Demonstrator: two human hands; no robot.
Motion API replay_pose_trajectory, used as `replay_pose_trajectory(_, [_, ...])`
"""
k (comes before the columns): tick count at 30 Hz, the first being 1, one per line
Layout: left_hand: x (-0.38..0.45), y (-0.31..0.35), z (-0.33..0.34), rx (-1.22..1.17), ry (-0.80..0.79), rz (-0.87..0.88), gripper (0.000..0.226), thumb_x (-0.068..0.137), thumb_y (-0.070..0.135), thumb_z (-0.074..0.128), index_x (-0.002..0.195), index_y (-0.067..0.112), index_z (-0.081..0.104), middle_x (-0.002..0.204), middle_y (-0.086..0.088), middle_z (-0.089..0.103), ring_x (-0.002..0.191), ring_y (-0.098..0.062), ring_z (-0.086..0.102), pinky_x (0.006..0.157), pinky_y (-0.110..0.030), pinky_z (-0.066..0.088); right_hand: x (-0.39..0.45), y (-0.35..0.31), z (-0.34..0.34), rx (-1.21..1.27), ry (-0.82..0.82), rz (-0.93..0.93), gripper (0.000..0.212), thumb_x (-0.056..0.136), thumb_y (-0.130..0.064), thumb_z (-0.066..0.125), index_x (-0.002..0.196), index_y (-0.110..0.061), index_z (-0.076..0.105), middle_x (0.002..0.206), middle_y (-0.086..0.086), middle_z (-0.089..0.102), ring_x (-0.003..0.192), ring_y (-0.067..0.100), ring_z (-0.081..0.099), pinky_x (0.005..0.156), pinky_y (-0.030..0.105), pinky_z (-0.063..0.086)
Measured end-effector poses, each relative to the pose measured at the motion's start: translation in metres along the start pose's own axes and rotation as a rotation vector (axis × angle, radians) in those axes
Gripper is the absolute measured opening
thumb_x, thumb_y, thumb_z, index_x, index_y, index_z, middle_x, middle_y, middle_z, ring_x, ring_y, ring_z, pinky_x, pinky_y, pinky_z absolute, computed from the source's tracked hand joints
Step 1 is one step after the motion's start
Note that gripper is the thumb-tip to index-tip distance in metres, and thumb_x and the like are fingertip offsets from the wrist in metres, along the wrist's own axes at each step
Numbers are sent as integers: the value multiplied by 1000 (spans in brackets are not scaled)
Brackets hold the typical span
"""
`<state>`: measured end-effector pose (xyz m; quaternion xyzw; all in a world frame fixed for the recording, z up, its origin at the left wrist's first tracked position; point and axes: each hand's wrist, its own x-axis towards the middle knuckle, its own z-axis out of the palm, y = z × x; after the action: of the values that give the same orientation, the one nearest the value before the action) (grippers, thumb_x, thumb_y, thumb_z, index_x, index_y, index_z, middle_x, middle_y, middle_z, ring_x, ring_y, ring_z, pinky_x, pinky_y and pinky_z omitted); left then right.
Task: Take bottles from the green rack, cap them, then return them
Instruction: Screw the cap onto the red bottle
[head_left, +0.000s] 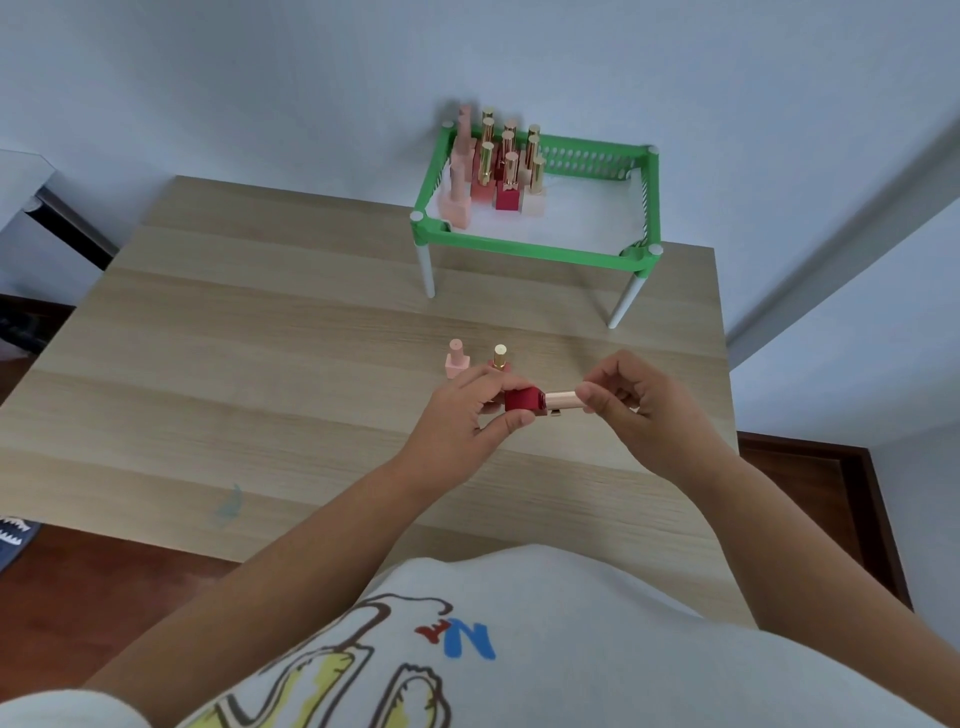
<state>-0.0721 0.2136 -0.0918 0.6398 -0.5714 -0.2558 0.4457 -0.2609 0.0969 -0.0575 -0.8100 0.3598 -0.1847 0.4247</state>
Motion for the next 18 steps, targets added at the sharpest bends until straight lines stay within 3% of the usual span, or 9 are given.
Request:
replay_pose_trajectory(2, [0,0,0,8,2,-2,25,88,23,69,113,18,67,108,-1,65,102,-15,62,88,-35,55,-1,-1,-2,36,-6,-9,22,74,-51,67,87,-34,61,83,-12,66,74,1,58,65,9,44])
replay_pose_trajectory(5, [0,-1,-1,9,13,-16,26,88,23,69,113,17,67,108,-2,65,100,-15,62,89,-35,55,-3,0,-3,-24,-43,-118,27,73,-26,78,93,-32,61,98,-10,64,88,3,58,78,13,46])
replay_pose_trajectory(8, [0,-1,0,7,14,-11,26,87,23,69,113,18,67,107,-1,64,99,-14,62,89,-33,55,-3,-1,-1,-93,-22,-147,24,78,-11,74,90,-28,64,89,-12,63,84,3,57,77,14,45])
replay_pose_trajectory(15, [0,-2,-1,4,15,0,26,88,23,69,113,17,67,107,-2,64,100,-15,63,89,-32,56,0,-4,1,-2,-4,-93,5,82,-34,68,86,-36,65,76,-14,66,72,1,58,67,7,44])
replay_pose_trajectory(18, [-1,-3,-1,-20,21,-14,27,88,24,69,114,18,67,111,-1,65,104,-13,63,91,-30,55,1,-4,2,22,-13,-80,16,77,-49,64,90,-40,65,79,-18,66,74,1,59,68,8,45])
